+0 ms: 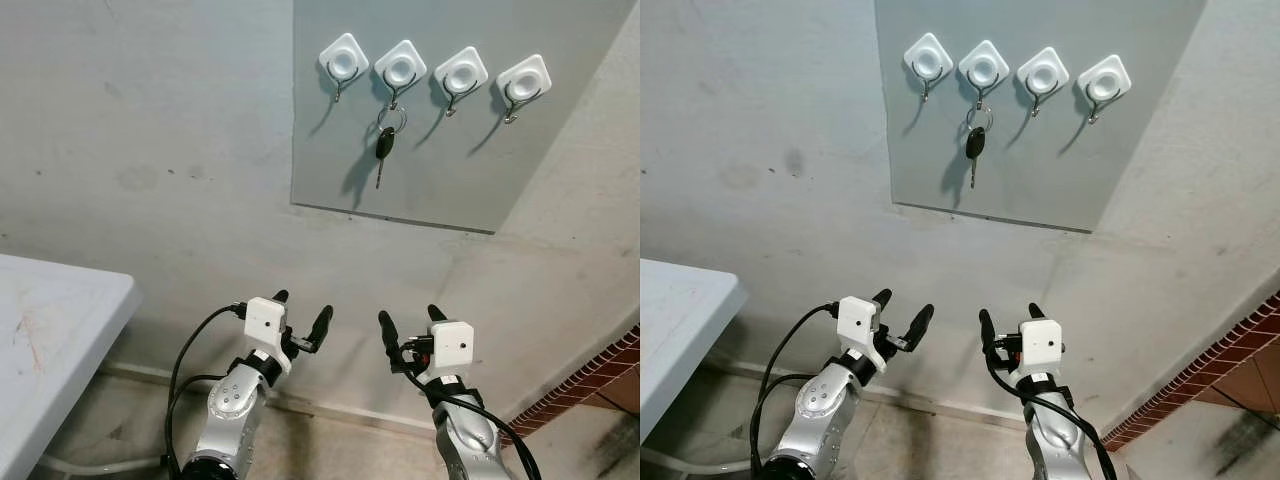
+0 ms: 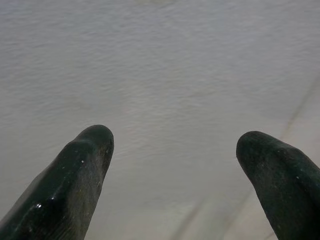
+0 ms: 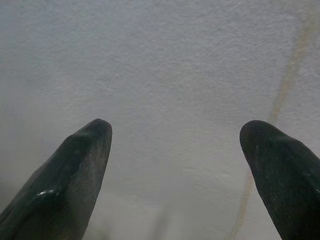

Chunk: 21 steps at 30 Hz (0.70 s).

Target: Hang keys on a hook

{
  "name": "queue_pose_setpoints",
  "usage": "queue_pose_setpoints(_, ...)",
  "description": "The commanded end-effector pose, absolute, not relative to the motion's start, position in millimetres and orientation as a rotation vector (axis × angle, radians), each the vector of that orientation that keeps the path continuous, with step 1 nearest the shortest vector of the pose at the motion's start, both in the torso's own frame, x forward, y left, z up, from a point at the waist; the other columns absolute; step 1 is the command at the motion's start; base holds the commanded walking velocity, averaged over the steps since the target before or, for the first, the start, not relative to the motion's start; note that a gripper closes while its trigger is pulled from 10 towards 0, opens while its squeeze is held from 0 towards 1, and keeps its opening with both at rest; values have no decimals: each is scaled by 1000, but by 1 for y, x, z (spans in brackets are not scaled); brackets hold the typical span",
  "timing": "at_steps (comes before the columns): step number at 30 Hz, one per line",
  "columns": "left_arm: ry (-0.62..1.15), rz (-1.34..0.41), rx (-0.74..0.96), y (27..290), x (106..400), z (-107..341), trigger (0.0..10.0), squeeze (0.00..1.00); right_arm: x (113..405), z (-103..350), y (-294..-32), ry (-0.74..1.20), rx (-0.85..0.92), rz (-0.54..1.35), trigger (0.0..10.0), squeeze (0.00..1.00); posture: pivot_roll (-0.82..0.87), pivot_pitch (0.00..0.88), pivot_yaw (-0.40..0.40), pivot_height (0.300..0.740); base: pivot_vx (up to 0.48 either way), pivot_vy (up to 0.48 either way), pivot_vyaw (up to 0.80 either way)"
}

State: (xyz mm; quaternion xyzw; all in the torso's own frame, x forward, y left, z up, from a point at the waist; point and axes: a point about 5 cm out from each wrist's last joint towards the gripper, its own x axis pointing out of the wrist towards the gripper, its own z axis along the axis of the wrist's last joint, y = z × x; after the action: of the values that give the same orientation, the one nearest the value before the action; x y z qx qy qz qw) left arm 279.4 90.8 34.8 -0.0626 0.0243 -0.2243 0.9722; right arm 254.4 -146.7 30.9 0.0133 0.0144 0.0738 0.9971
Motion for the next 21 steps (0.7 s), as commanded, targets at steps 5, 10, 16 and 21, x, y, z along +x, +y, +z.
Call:
queue_pose_setpoints(5, 45, -350, -127, 112, 285, 36, 10000, 0, 256, 35, -169, -2, 41, 27, 10000, 0, -43, 0, -24, 740, 0, 0, 0)
queue_pose_setpoints(10, 61, -190, -148, 147, 283, 30, 10000, 0, 245, 32, -202, 2, 67, -137, 10000, 0, -42, 0, -25, 740, 0, 0, 0)
queue_pose_setpoints(16, 70, -167, -140, 153, 284, 29, 10000, 0, 245, 30, -207, 16, 58, -142, 10000, 0, -41, 0, -28, 740, 0, 0, 0)
queue_pose_setpoints(21, 169, -309, -67, 128, 275, 11, 10000, 0, 249, 13, -187, 111, 57, -26, 10000, 0, -36, 0, -31, 740, 0, 0, 0)
